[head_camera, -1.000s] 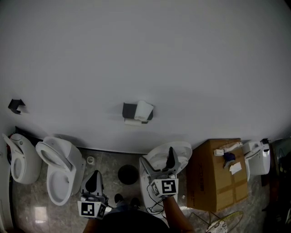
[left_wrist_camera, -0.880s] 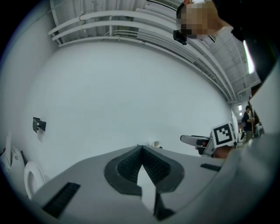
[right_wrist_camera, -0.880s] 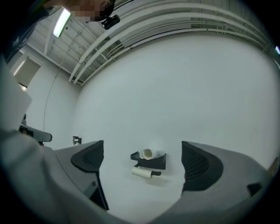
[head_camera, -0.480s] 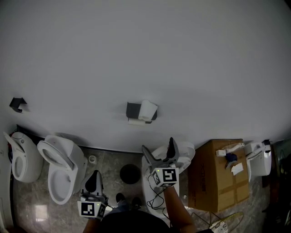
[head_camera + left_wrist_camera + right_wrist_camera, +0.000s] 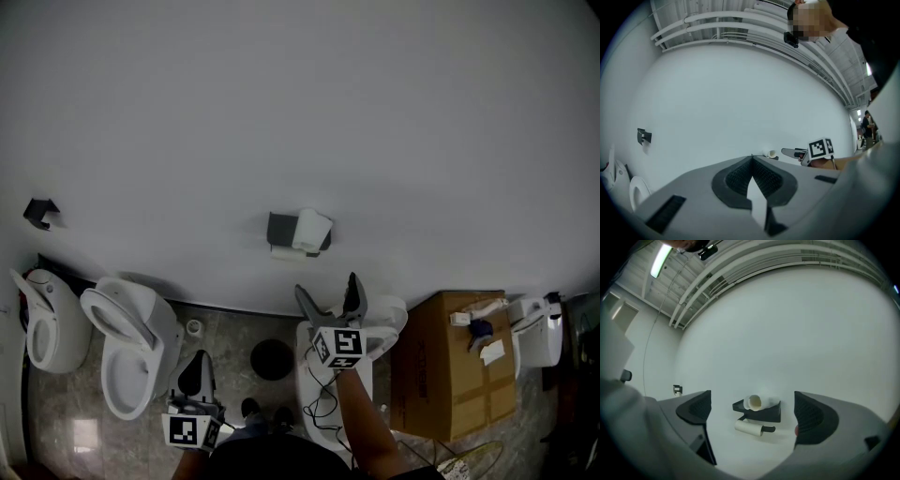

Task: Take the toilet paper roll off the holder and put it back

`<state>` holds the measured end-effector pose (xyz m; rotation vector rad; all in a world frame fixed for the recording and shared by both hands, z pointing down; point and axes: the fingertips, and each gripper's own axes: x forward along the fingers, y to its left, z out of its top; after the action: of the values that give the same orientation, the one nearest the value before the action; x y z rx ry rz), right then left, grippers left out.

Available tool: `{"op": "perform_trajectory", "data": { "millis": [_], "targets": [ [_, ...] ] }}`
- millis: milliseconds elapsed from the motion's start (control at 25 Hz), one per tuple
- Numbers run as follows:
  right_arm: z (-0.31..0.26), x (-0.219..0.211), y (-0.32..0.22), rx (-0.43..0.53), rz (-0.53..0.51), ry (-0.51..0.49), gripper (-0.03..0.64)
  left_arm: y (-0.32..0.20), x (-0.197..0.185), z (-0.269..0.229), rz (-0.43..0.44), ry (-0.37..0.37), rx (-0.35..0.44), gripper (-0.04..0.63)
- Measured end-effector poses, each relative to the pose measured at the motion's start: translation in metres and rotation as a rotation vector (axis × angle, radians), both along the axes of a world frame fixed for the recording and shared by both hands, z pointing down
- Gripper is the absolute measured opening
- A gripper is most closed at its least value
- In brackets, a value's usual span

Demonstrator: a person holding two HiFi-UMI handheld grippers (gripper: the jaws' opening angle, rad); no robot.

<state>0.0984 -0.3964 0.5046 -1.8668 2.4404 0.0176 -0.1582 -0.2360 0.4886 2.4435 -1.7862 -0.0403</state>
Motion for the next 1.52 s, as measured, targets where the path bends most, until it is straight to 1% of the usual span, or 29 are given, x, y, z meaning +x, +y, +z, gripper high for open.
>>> {"op": "perform_trajectory", "data": {
  "millis": [480, 880, 1000, 1080, 1200, 1520],
  "targets": [
    [0.023, -0.004, -0.045, -0.061, 0.018, -0.039, 0.552, -0.003, -0.01, 0.007, -0.025, -0.005, -0.011, 0.003],
    [0.03, -0.012, -0.078, -0.084, 0.019, 0.007, 0.549, -0.004, -0.019, 0.011, -0.043, -0.01, -0.024, 0.003],
    [0.034, -0.015, -0.086, -0.093, 0.019, 0.019, 0.546, -0.006, -0.02, 0.01, -0.047, -0.006, -0.017, 0.003],
    [0.036, -0.017, -0.091, -0.098, 0.019, 0.024, 0.531, -0.009, -0.019, 0.005, -0.051, 0.0, -0.006, 0.003],
    [0.04, -0.019, -0.097, -0.105, 0.02, 0.026, 0.517, -0.008, -0.021, 0.014, -0.047, -0.01, -0.029, 0.003],
    [0.049, -0.019, -0.107, -0.128, 0.039, 0.048, 0.45, -0.012, -0.024, 0.014, -0.056, -0.013, -0.036, 0.003]
  ]
}}
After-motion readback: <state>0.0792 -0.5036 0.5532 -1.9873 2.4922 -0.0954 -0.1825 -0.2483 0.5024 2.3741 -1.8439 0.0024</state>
